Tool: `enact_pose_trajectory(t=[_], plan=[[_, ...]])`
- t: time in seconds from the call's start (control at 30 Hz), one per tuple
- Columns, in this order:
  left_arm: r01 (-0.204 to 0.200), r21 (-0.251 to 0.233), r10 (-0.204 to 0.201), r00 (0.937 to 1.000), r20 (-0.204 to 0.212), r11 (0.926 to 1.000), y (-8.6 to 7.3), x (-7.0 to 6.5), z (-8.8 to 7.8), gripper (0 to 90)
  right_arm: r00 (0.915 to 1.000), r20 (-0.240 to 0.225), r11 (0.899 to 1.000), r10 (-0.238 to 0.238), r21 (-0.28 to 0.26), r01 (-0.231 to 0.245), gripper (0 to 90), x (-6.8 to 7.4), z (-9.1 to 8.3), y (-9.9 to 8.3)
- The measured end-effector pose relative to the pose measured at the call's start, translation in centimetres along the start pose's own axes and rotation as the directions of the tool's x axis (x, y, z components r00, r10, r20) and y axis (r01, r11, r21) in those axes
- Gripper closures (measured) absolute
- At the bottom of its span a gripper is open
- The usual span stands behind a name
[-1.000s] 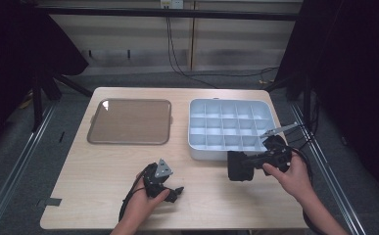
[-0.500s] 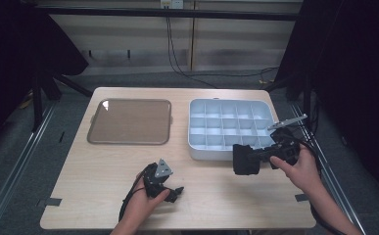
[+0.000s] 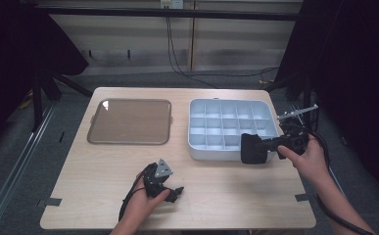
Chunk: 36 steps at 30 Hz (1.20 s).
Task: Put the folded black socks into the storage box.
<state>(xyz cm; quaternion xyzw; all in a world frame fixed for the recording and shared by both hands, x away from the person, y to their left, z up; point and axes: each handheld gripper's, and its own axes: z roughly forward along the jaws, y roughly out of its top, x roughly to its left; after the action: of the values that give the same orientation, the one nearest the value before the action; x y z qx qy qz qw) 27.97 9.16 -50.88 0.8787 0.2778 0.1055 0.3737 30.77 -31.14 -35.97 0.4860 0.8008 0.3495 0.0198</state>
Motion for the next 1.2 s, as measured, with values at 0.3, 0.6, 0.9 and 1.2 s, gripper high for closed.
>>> enact_pose_trajectory(t=[0.3,0.6,0.9,1.2], plan=[[0.000,0.000,0.000,1.0000,0.000,1.0000,0.0,0.0,0.0,10.7,0.9995,0.023,1.000,0.020,-0.011,-0.020,67.1,-1.5,-0.5,0.8],[0.000,0.000,0.000,1.0000,0.000,1.0000,0.0,0.0,0.0,10.7,0.9983,0.045,0.999,0.037,-0.012,-0.037,66.9,-2.6,-0.7,1.3],[0.001,0.000,-0.001,1.0000,0.000,1.0000,0.0,0.0,0.0,10.7,0.9969,0.056,0.998,0.056,-0.015,-0.055,66.8,-3.7,-0.5,1.4],[0.000,0.000,0.000,1.0000,0.001,1.0000,0.0,0.0,0.0,10.6,0.9933,0.081,0.997,0.082,-0.001,-0.082,66.7,-5.0,-0.2,1.3]])
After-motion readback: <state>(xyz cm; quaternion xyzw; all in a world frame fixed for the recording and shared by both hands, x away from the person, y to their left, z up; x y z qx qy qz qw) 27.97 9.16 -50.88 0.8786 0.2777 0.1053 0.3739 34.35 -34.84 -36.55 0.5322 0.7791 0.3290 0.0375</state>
